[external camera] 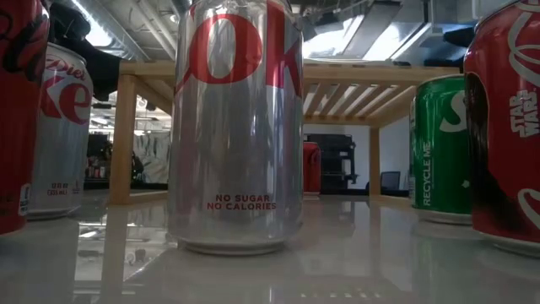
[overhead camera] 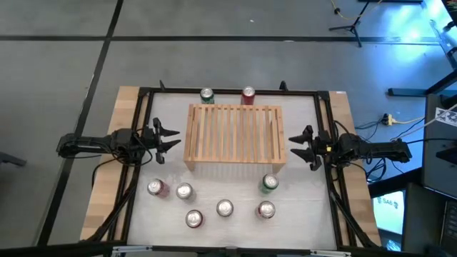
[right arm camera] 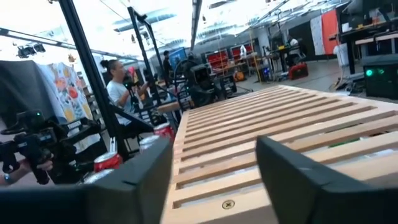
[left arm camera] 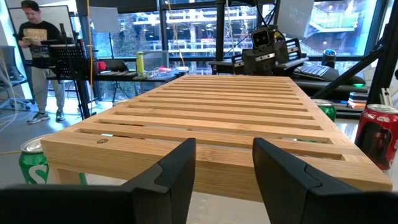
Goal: Place canned beverage on shelf
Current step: Put the bottom green soda can on the shelf
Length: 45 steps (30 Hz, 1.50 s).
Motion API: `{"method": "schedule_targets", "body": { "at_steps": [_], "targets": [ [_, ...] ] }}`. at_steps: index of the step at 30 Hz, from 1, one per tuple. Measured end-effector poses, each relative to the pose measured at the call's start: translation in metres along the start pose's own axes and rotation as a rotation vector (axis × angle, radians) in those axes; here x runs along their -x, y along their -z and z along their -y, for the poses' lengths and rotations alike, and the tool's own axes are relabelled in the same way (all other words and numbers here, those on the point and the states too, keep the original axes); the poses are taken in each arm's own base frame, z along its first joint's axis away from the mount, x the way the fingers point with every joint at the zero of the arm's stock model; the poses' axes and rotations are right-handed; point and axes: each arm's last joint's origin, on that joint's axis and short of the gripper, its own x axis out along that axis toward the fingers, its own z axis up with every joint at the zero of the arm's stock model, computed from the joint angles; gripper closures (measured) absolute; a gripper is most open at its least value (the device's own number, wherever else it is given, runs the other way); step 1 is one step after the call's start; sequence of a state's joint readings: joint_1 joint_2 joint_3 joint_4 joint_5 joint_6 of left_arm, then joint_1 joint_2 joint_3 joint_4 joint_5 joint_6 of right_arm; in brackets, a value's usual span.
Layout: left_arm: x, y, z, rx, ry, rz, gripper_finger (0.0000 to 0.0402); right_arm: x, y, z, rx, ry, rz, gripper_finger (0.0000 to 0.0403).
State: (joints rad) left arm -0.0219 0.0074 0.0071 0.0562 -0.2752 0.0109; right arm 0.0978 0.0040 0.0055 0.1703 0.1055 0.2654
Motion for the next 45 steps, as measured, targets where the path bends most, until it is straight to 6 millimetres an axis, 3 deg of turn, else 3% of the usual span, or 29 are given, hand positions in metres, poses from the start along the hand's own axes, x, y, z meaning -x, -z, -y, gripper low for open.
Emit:
{"method": "schedule_targets", "body": {
  "at_steps": [5, 10, 16, 27, 34, 45],
  "targets": [
    [0.000, 0.000, 0.000, 0.000, -0.001, 0.000, 0.0250, 0.000, 0.000, 0.000, -0.004, -0.005, -0.001, 0.0083],
    [0.000, 0.000, 0.000, 0.000, 0.000, 0.000, 0.0250, 0.000, -0.003, -0.002, -0.007, -0.059, 0.025, 0.0050],
    [0.000, 0.000, 0.000, 0.001, 0.000, 0.000, 0.0250, 0.001, -0.017, -0.006, -0.012, -0.092, 0.095, 0.0055],
    [0.000, 0.000, 0.000, 0.003, 0.000, -0.001, 0.0250, -0.002, -0.063, -0.022, 0.007, -0.196, 0.126, 0.0070],
    [0.000, 0.000, 0.000, 0.004, -0.001, 0.000, 0.0250, -0.026, -0.085, -0.032, 0.030, -0.220, 0.005, 0.0071],
    [0.000, 0.000, 0.000, 0.004, -0.001, -0.001, 0.0250, -0.085, -0.116, -0.054, 0.015, -0.346, -0.291, 0.0071]
  ]
}}
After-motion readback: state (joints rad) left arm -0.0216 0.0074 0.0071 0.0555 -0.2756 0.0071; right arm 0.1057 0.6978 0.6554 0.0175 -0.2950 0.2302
